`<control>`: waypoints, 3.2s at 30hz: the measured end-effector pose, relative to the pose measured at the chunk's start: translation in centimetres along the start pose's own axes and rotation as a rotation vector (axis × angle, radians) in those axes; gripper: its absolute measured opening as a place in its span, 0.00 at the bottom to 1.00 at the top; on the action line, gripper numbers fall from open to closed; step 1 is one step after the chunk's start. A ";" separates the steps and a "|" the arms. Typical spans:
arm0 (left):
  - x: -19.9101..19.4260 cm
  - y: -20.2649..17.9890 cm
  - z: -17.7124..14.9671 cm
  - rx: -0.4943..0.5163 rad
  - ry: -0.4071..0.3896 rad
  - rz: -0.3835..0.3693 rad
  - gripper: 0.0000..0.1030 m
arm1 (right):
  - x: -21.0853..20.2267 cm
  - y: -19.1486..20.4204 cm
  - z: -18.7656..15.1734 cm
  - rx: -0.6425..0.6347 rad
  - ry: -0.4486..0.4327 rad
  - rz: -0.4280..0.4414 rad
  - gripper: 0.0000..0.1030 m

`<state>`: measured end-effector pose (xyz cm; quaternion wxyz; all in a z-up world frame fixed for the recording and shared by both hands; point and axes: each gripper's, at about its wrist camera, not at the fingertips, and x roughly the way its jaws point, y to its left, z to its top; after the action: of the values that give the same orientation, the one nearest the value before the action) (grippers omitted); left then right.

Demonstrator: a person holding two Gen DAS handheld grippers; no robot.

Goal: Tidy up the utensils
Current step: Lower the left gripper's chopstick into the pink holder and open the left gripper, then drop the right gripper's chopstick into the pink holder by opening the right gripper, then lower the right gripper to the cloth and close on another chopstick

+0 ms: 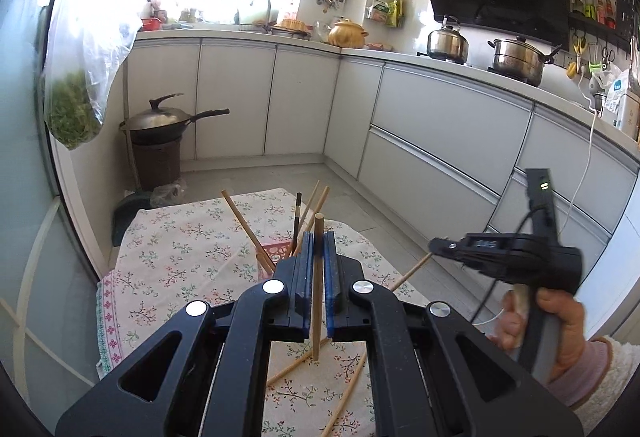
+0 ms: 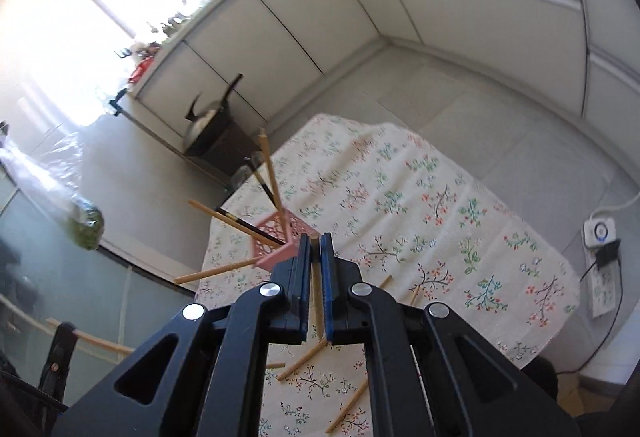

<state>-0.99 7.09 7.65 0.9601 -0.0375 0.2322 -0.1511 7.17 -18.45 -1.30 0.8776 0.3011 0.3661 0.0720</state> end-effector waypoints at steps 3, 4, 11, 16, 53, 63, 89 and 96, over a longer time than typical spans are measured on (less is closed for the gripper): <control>0.1 0.0 0.2 -0.010 -0.009 0.010 0.04 | -2.2 0.7 0.4 -0.037 -0.032 0.015 0.05; 0.1 0.1 0.3 -0.017 -0.012 0.013 0.04 | -2.8 0.9 0.6 -0.045 -0.040 0.020 0.05; -0.2 0.4 2.1 -0.059 -0.061 0.027 0.04 | -6.5 2.1 2.3 -0.096 -0.106 0.051 0.05; 0.1 0.0 4.3 -0.065 -0.103 0.032 0.04 | -7.5 2.8 3.7 -0.102 -0.139 0.074 0.05; 5.9 7.5 8.7 -0.305 -0.188 0.229 0.38 | -1.7 8.8 9.1 -0.224 -0.139 0.058 0.05; 6.2 8.4 8.6 -0.316 -0.169 0.229 0.39 | 6.0 11.4 9.8 -0.261 -0.071 -0.022 0.05; 2.8 3.0 6.5 -0.170 -0.199 0.280 0.81 | 1.2 1.8 6.0 0.012 -0.027 0.004 0.68; 2.4 4.1 5.9 -0.197 -0.193 0.258 0.90 | 11.4 -12.5 3.3 0.710 0.282 0.028 0.69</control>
<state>4.83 10.30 11.29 0.9811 -0.1155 0.1554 0.0011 16.42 -26.14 -13.57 0.6585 0.5785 0.4813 -0.0064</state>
